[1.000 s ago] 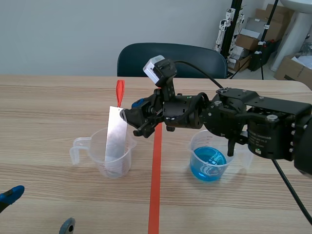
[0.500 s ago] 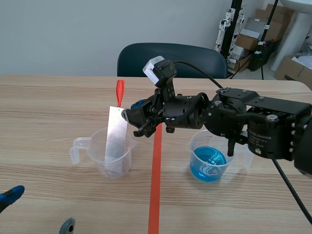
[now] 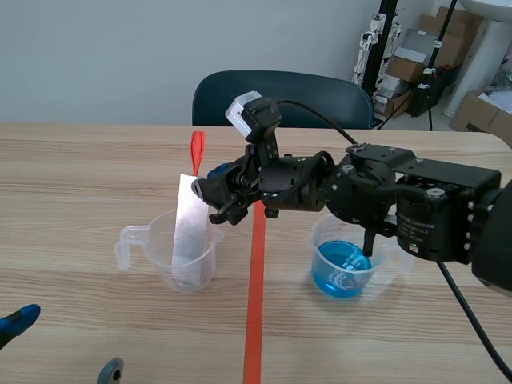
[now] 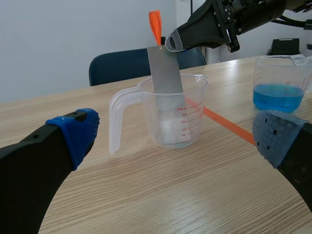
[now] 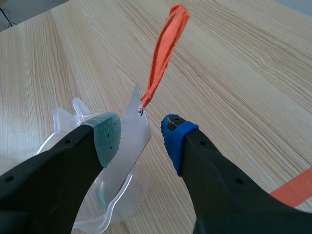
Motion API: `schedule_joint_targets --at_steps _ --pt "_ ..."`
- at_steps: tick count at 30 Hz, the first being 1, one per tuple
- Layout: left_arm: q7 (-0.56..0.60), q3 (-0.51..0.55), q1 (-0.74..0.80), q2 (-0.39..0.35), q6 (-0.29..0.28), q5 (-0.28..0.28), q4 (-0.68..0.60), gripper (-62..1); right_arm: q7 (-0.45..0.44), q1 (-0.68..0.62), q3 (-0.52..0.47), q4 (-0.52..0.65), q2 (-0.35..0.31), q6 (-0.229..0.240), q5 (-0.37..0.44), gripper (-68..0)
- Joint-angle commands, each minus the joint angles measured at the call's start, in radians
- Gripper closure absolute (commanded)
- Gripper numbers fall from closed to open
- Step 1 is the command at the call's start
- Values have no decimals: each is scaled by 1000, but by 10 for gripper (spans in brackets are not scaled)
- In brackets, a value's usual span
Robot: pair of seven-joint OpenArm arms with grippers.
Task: Do the redox reaction experiment. lift the metal plate out of the left beaker
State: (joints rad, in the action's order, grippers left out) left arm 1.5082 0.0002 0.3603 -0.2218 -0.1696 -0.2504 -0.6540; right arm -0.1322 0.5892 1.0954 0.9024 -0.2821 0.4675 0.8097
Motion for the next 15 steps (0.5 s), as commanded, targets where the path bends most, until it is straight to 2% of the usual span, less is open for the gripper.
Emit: schedule_joint_targets --at_steps 1,15 --pt "46 1 8 -3 -2 3 -3 -623 -10 29 -1 17 8 3 13 -217" --pt "46 1 8 -3 -2 3 -3 -623 -4 29 -1 3 11 -4 13 -217"
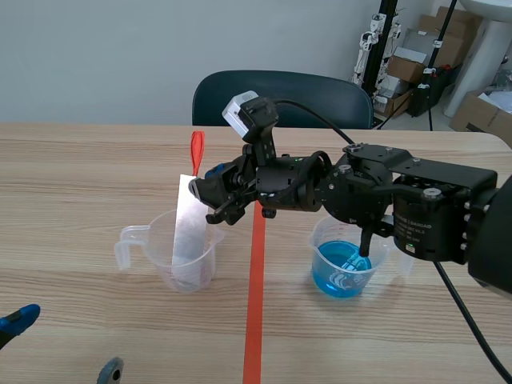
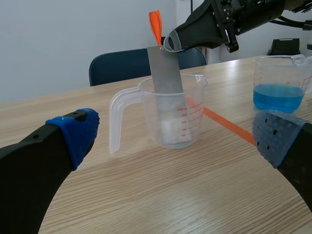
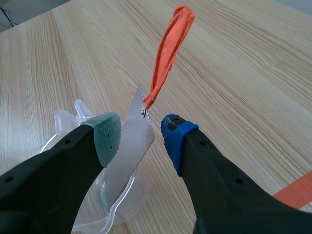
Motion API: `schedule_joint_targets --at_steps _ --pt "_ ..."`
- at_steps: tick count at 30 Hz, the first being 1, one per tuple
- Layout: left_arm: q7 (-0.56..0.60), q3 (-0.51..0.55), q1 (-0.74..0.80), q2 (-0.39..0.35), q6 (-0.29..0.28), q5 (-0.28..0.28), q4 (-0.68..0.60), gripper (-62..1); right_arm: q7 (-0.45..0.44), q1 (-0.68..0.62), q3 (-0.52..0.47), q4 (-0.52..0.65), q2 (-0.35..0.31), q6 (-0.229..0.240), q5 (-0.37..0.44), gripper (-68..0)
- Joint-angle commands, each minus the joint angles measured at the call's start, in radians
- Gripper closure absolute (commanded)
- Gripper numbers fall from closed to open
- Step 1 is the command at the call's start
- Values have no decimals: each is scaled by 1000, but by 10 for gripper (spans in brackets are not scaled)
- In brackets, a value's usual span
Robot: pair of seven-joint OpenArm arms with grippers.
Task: Do the redox reaction experiment. lift the metal plate out of the left beaker
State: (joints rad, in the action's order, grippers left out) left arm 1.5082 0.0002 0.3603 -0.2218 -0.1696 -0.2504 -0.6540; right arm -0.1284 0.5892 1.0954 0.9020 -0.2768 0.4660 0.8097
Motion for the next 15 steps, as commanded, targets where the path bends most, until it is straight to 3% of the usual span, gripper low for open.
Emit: schedule_joint_targets --at_steps 1,4,10,15 --pt "46 1 8 -3 -2 3 -3 -623 -7 29 -1 3 5 -3 13 -217" --pt "46 1 8 -3 -2 3 -3 -623 -4 29 -1 3 5 -3 13 -193" --pt "46 1 8 -3 -2 3 -3 -623 0 29 -1 3 5 -3 6 -62" --pt "46 1 8 -3 -2 3 -3 -623 -1 29 -1 3 5 -2 6 -12"
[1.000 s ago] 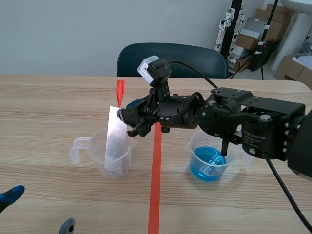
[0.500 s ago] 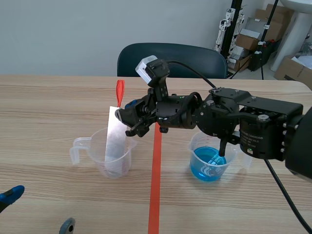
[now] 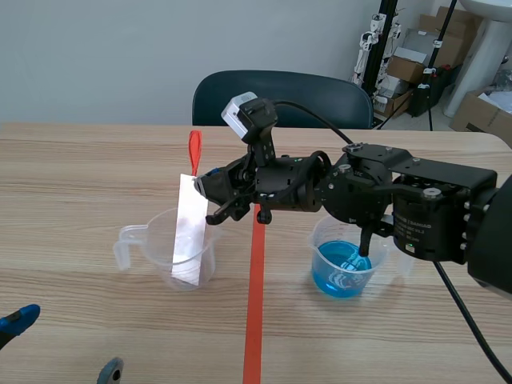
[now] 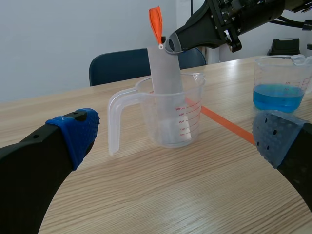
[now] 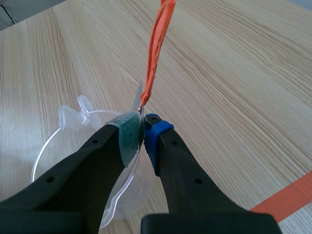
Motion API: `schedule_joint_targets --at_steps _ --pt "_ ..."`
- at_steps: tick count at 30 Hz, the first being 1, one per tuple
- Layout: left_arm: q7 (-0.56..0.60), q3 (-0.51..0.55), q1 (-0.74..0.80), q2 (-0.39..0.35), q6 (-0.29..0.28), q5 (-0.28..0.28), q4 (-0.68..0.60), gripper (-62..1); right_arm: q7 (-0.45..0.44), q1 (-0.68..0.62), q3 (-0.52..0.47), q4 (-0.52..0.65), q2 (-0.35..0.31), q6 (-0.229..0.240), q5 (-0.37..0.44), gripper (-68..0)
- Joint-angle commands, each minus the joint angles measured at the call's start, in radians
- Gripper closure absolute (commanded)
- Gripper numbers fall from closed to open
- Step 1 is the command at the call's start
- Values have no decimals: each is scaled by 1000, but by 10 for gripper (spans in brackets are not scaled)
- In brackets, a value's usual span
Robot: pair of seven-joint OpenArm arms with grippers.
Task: Do the redox reaction experiment. lift the metal plate out of the left beaker
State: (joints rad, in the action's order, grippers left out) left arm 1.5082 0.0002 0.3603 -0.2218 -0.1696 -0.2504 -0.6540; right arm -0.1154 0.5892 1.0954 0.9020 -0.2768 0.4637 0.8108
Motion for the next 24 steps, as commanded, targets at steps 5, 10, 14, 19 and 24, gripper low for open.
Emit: schedule_joint_targets --at_steps 5,10,14,19,24 --pt "46 1 8 -3 -2 3 -3 -623 -15 29 -1 4 5 10 -7 -6" --pt "46 1 8 -3 -2 3 -3 -623 -17 29 -1 4 5 56 -19 -6" --pt "46 1 8 -3 -2 3 -3 -623 -16 29 -1 4 5 71 -22 -6" --pt "46 1 8 -3 -2 3 -3 -623 -18 29 -1 7 3 108 -58 -6" --pt "46 1 8 -3 -2 3 -3 -623 -18 29 -1 8 2 137 -92 -6"
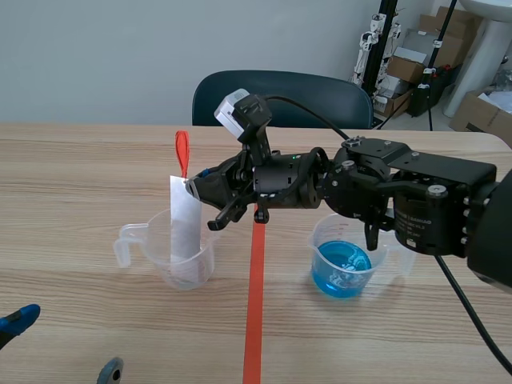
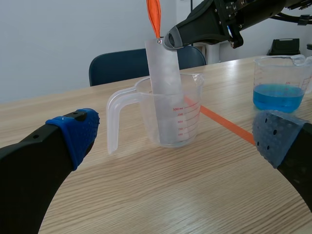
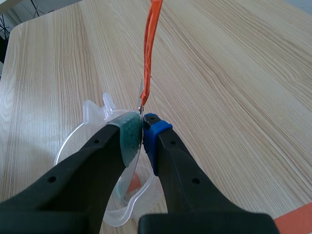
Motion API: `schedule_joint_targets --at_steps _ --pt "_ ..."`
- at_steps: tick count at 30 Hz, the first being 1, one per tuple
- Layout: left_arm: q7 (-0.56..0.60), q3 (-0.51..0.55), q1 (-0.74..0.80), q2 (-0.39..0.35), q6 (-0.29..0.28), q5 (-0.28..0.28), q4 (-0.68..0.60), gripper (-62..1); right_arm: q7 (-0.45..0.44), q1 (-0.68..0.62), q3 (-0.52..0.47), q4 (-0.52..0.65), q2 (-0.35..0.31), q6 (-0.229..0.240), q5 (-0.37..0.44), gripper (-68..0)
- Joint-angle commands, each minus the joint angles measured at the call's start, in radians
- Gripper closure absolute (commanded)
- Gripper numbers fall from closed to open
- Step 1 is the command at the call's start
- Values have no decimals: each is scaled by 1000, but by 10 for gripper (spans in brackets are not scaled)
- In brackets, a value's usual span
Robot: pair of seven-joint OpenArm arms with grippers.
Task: Do the redox reaction experiment. lift the metal plate out of the left beaker
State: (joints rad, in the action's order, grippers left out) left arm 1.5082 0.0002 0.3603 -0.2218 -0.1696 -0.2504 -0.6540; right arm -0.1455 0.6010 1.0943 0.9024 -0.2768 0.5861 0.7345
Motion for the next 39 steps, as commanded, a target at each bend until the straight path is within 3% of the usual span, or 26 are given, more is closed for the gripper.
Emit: schedule_joint_targets --at_steps 1,5,13,19,21,31,39 --pt "46 1 8 -3 -2 3 -3 -623 12 17 0 7 2 32 -17 -6" --pt "46 1 8 -3 -2 3 -3 -623 13 17 0 13 3 47 -17 -6" --pt "46 1 8 -3 -2 3 -3 -623 13 28 0 15 -1 120 -17 -6" --pt "46 1 8 -3 -2 3 -3 -623 13 28 0 20 -3 128 -40 -6" --pt "46 1 8 -3 -2 3 -3 -623 13 28 0 20 -3 157 -40 -6" --pt "46 1 8 -3 -2 3 -3 -623 13 28 0 23 -5 159 -40 -6" --pt "46 1 8 -3 -2 3 -3 -623 10 33 -2 107 -37 159 -43 -6"
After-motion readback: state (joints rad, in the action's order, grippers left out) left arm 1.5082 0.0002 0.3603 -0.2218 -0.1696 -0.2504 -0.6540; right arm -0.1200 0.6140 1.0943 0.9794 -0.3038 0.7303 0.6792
